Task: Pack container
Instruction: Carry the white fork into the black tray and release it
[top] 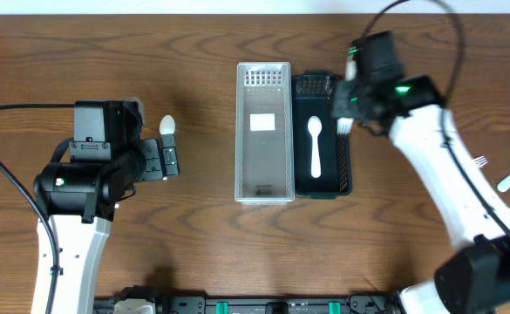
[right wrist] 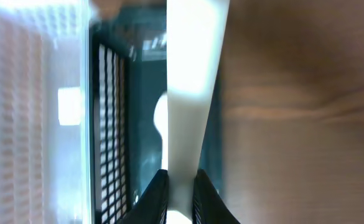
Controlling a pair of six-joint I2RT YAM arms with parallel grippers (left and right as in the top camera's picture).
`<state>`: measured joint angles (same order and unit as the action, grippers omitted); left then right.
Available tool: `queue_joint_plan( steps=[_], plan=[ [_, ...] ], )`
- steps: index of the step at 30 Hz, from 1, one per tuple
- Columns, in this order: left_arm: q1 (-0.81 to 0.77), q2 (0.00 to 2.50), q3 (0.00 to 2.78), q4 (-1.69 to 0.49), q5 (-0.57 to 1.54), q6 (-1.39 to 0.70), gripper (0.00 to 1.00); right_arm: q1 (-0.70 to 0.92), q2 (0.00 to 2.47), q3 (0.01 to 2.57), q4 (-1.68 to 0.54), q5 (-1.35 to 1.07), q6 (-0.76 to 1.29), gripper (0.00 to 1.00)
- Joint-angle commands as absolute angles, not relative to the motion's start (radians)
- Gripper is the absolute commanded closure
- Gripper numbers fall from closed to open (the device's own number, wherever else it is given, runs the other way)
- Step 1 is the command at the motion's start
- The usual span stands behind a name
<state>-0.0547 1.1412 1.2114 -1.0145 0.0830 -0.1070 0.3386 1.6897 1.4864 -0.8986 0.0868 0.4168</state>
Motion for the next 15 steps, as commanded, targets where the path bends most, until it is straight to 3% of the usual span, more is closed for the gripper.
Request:
queue_joint_plan(
  steps=[1, 5, 6, 8, 12, 15],
  plan=[
    [-0.057, 1.143, 1.235, -1.017, 0.086, -0.097, 0.02, 0.391, 1.782, 1.483, -0.925, 0.105, 0.484, 0.99],
    [-0.057, 1.143, 1.235, -1.017, 0.086, -0.097, 0.02, 0.423, 1.869, 1.483, -0.936, 0.105, 0.501, 0.96],
    [-0.057, 1.143, 1.235, -1.017, 0.086, -0.097, 0.02, 0.428, 1.884, 1.483, -0.936, 0.104, 0.501, 0.82],
    [-0.057, 1.143, 1.235, -1.017, 0.086, -0.097, 0.02, 0.434, 1.9, 1.483, -0.934, 0.1, 0.501, 0.45],
    [-0.057, 1.143, 1.235, -1.017, 0.086, -0.097, 0.02, 0.431, 1.888, 1.488, -0.919, 0.101, 0.496, 0.34],
    [-0.057, 1.143, 1.235, -1.017, 0.086, -0.097, 0.02, 0.414, 1.854, 1.514, -0.921, 0.102, 0.489, 0.37]
  ],
)
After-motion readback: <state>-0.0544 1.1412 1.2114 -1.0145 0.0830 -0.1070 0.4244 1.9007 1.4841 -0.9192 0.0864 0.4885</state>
